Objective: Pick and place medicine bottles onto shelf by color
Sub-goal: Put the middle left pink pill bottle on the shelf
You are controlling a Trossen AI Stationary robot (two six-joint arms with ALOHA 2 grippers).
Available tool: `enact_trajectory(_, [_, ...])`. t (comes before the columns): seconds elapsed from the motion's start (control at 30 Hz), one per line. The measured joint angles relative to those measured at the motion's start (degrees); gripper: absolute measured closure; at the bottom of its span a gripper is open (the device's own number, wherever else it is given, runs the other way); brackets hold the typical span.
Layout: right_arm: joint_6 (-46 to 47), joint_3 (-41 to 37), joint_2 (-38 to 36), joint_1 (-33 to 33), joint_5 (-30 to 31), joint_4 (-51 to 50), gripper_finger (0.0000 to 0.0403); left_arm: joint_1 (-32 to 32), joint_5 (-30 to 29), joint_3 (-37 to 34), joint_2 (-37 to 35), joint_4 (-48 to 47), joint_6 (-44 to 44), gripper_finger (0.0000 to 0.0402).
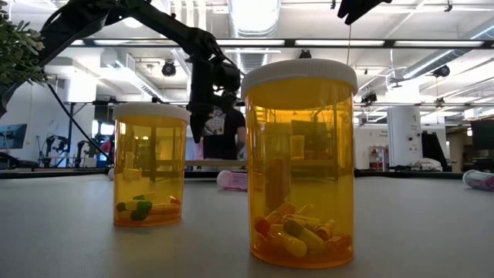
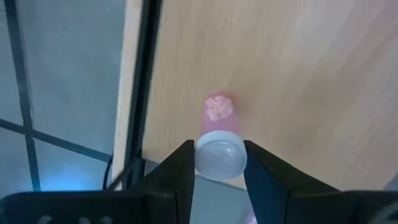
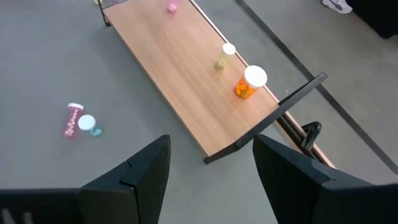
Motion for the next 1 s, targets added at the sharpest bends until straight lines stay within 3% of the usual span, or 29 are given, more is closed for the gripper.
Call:
enact_trajectory(0.77, [-0.3, 0.0, 0.0, 0.0, 0.0, -0.1, 0.0184, -0.1, 0.1, -0.3, -0.1, 2.8, 0.0, 0.0301])
enact_trajectory(1.0, [-0.3, 0.0, 0.0, 0.0, 0.0, -0.1, 0.0184, -0.2, 0.2, -0.4, -0.1, 3.0, 0.0, 0.0275])
